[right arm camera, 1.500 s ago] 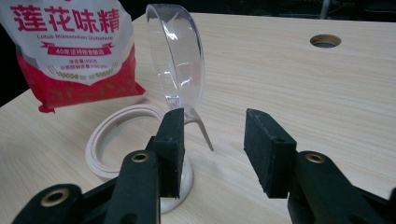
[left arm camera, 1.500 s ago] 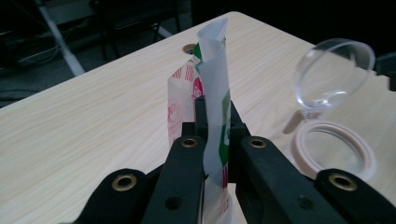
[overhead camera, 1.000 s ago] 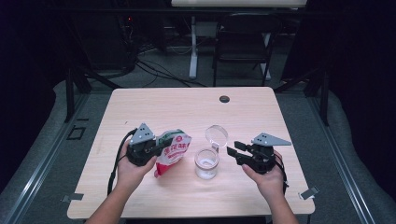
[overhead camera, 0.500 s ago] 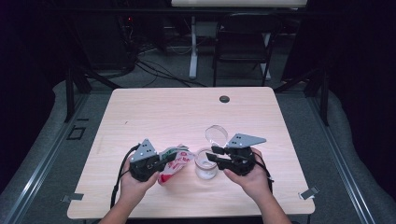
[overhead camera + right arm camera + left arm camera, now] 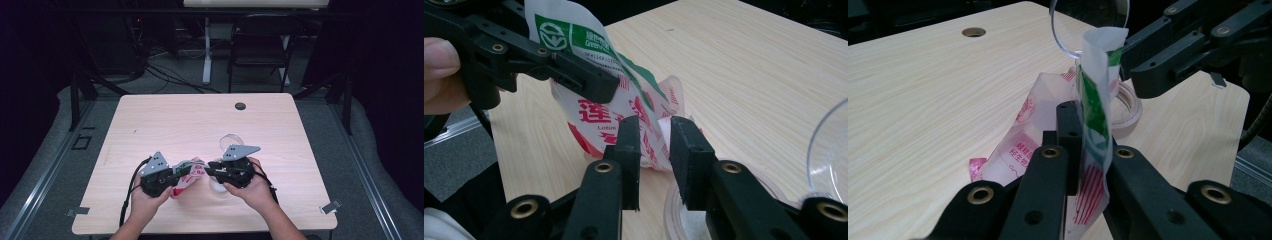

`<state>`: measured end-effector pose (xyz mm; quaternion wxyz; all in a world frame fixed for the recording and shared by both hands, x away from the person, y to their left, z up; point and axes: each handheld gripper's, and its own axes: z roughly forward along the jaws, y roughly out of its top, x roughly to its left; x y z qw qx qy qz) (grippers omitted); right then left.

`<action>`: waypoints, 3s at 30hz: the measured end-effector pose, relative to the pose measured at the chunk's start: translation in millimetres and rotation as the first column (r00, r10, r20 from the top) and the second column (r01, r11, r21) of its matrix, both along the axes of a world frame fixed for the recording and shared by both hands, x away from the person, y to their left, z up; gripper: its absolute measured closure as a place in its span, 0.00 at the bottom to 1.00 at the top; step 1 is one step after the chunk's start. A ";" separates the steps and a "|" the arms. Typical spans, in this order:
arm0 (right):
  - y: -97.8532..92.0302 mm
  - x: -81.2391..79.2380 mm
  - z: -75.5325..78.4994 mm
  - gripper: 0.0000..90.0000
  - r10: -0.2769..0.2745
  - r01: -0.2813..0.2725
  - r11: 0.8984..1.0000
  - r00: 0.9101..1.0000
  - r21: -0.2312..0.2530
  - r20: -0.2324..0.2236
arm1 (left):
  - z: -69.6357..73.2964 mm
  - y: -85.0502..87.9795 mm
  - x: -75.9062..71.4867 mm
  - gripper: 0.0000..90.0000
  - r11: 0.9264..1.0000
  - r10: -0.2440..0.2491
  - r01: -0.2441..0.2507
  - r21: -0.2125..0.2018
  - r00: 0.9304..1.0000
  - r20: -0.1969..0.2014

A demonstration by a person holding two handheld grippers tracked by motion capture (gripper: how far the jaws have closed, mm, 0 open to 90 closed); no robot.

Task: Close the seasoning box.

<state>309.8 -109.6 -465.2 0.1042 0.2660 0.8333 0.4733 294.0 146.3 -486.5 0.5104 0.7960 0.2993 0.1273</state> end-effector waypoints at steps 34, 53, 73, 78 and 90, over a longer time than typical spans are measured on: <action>25.2 13.4 -17.0 1.00 0.055 -0.057 0.995 0.998 -0.082 -0.028 | -3.3 -1.6 -4.8 0.96 1.000 -0.019 0.019 -0.001 1.000 0.015; 28.6 15.3 -13.7 1.00 0.062 -0.065 0.996 0.997 -0.057 -0.050 | -34.1 0.5 -7.7 0.52 0.997 0.040 -0.044 0.068 0.998 0.053; 31.2 16.2 -13.0 1.00 0.067 -0.069 0.997 0.997 -0.045 -0.043 | -71.6 7.3 2.9 0.37 0.985 0.152 -0.145 0.096 0.986 -0.067; 30.9 18.1 -13.4 1.00 0.072 -0.074 0.996 0.996 -0.040 -0.045 | -79.5 2.8 3.3 0.31 0.979 0.166 -0.157 0.130 0.985 -0.057; 30.7 17.3 -13.9 1.00 0.071 -0.072 0.997 0.997 -0.035 -0.044 | -93.7 0.8 13.5 0.28 0.968 0.186 -0.163 0.190 0.976 -0.111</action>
